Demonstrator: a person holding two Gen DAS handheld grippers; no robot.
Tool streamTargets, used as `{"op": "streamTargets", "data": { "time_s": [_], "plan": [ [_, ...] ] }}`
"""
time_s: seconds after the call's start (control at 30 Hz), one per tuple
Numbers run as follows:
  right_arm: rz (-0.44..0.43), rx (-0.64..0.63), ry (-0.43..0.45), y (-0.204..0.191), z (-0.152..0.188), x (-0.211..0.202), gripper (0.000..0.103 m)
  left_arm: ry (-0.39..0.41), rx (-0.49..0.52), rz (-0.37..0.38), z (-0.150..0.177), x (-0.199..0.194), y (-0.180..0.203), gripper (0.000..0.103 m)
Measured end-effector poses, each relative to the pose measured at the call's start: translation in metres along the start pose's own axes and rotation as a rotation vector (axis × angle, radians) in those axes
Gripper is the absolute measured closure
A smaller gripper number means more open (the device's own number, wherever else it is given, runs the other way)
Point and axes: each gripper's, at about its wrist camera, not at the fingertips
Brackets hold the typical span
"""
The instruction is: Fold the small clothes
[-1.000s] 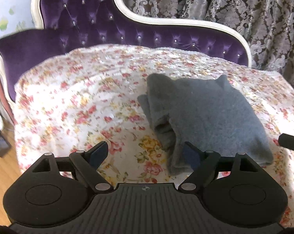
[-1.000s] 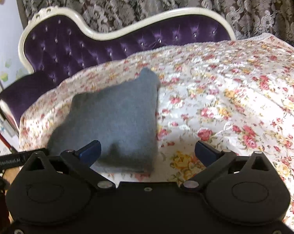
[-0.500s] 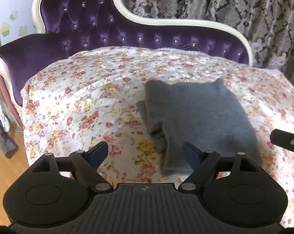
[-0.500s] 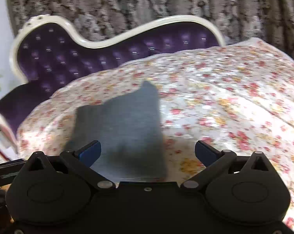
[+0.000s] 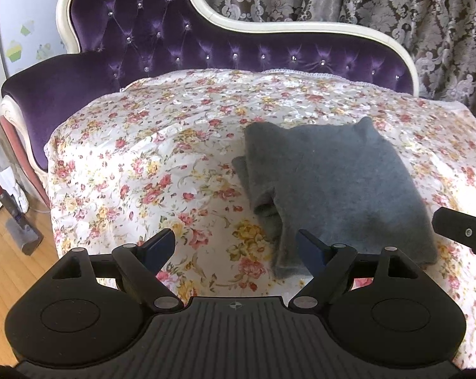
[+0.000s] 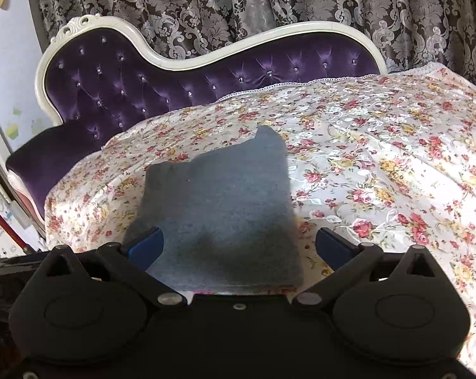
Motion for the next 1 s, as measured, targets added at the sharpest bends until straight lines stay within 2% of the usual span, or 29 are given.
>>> {"op": "streamTargets", "data": {
  "time_s": [0.33,1.0],
  "plan": [
    [0.009,-0.007,-0.02,0.0011,0.0,-0.001,0.001,-0.042,0.013,0.004,0.0047,0.0035,0.0043,0.021],
    [-0.009,0.019,-0.062,0.003,0.0027,0.0037,0.001,-0.072,0.025,0.006,0.0089,0.0038,0.0077,0.021]
  ]
}}
Point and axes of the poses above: each gripper's, at about its wrist camera, not at the fingertips, and x roughly the way its jaws point, y to its right, z to its underside, and after that the axes turned 1 degree about y, right-handed
